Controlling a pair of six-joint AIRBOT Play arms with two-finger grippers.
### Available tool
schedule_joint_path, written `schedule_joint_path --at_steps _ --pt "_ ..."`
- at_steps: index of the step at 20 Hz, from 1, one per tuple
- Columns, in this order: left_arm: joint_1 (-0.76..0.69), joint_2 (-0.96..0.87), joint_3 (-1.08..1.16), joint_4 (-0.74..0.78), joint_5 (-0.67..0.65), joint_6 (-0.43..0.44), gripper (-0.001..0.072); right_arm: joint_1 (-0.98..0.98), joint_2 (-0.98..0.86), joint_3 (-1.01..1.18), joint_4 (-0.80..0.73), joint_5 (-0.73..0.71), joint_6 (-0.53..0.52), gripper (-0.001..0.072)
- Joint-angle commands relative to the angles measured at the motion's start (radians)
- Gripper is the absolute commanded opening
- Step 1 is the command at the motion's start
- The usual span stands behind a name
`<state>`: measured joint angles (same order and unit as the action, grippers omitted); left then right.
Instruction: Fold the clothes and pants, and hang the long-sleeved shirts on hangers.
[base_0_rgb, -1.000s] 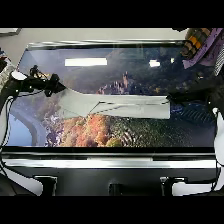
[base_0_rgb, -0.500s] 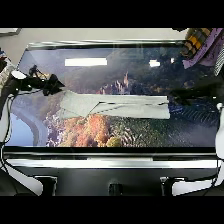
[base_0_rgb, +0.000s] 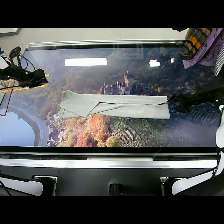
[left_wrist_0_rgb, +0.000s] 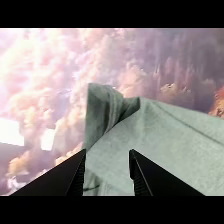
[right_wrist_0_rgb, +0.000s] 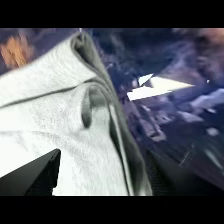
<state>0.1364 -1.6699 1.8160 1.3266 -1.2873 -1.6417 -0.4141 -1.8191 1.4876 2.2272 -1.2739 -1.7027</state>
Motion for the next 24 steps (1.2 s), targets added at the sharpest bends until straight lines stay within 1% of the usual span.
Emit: schedule_joint_path --at_steps 1,3,4,6,7,8,9,10,11,12,14,16,20,22,24 --pt "-0.039 0.043 0.003 0.096 -0.043 -0.002 0.0330 0.052 -0.048 0.002 -0.016 0.034 -0.029 0.0605" --pt "-0.050 0.043 0.003 0.096 -0.048 -0.010 0.0331 0.089 -0.054 0.001 -0.066 0.055 -0.026 0.0602" --pt "-0.051 0.043 0.003 0.095 -0.049 -0.010 0.0330 0.107 -0.054 -0.002 -0.088 0.064 -0.025 0.0580" --pt "-0.057 0.043 0.002 0.095 -0.049 -0.013 0.0330 0.141 -0.054 -0.003 -0.104 0.071 -0.026 0.0469" --pt "-0.060 0.043 0.002 0.095 -0.049 -0.013 0.0329 0.156 -0.054 -0.003 -0.104 0.075 -0.026 0.0367" --pt "-0.063 0.043 0.002 0.095 -0.050 -0.013 0.0325 0.166 -0.052 -0.003 -0.100 0.074 -0.026 0.0218" --pt "-0.069 0.043 0.002 0.086 -0.051 -0.013 0.0318 0.170 -0.047 -0.002 -0.092 0.069 -0.026 0.0053" --pt "-0.073 0.042 0.002 0.073 -0.052 -0.012 0.0310 0.170 -0.031 -0.001 -0.076 0.068 -0.023 0.0033" --pt "-0.079 0.039 0.000 0.050 -0.052 -0.012 0.0175 0.166 -0.004 0.000 -0.075 0.068 -0.002 0.0032" --pt "-0.090 0.033 -0.005 0.021 -0.051 -0.011 0.0017 0.159 0.028 0.003 -0.081 0.067 0.028 0.0032" --pt "-0.128 0.010 -0.030 -0.049 -0.026 -0.013 0.0014 0.151 0.101 0.021 -0.099 0.031 0.081 0.0032" --pt "-0.186 -0.034 -0.068 -0.163 0.025 -0.012 0.0014 0.145 0.177 0.037 -0.118 -0.024 0.127 0.0032" --pt "-0.345 -0.171 -0.094 -0.420 0.201 -0.012 0.0013 0.143 0.307 0.075 -0.195 -0.116 0.218 0.0032" --pt "-0.429 -0.237 -0.094 -0.554 0.282 -0.005 0.0013 0.143 0.353 0.125 -0.236 -0.153 0.256 0.0032" --pt "-0.518 -0.294 -0.094 -0.655 0.356 -0.004 0.0012 0.143 0.382 0.193 -0.274 -0.190 0.295 0.0032"
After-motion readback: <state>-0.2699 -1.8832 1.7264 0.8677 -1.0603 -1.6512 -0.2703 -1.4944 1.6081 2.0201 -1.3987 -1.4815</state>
